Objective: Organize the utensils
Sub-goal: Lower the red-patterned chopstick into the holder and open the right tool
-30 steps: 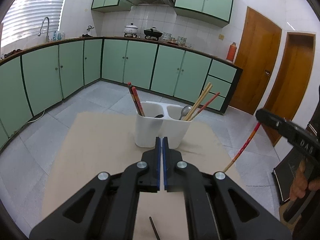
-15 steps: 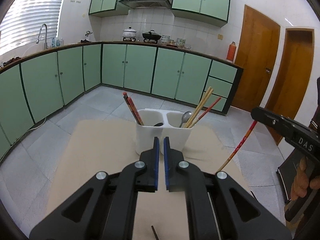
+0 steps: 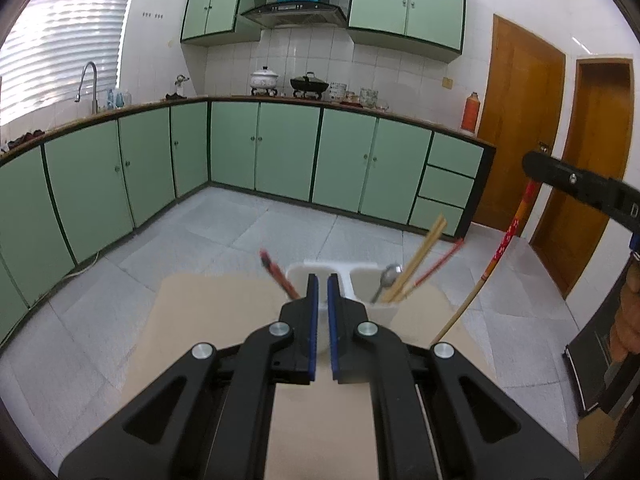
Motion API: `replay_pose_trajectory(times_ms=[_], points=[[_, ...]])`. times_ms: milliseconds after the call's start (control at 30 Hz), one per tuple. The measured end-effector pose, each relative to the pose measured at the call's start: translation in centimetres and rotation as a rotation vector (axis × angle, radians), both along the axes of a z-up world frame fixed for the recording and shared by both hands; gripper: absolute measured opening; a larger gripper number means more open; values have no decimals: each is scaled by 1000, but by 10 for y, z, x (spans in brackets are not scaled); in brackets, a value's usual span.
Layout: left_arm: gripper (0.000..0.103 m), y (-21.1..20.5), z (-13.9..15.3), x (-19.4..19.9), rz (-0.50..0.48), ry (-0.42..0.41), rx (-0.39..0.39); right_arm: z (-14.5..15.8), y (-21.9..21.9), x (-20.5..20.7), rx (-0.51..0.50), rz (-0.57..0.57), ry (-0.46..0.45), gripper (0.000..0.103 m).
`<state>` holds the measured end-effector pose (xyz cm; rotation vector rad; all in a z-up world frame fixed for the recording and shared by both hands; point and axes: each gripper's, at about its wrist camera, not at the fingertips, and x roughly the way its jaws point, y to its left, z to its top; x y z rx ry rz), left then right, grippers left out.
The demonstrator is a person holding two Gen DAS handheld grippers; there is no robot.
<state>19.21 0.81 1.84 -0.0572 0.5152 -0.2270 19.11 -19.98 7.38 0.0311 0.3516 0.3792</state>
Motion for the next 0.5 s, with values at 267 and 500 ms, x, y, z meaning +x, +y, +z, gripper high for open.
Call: replay_pose_trajectory(times_ms=[267, 500], points=[[5, -5, 17, 31, 13, -29, -15, 42, 0, 46, 27, 1, -54, 6], [5, -6, 8, 44, 21, -11, -8, 17, 1, 81, 16, -27, -13, 6]])
